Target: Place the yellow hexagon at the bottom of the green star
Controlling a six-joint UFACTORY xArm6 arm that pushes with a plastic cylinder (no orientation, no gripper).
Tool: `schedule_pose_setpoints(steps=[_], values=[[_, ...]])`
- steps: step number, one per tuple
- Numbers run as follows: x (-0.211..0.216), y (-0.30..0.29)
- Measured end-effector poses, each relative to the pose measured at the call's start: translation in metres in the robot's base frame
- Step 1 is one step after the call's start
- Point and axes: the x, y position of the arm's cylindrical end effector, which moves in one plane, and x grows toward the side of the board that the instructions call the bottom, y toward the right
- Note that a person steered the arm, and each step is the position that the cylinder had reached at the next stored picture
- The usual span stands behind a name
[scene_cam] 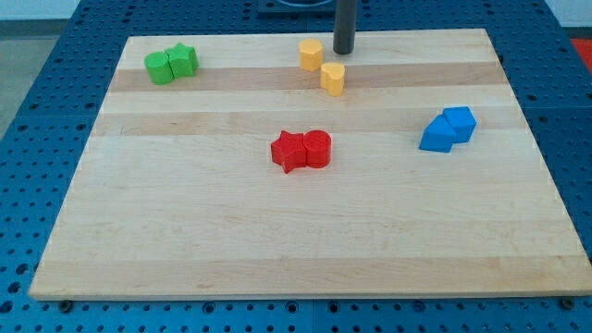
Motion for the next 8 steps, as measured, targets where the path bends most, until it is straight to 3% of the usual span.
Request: schedule_pose_setpoints(steps=[6,8], values=[[0.08,-0.17],[0.115,-0.123]])
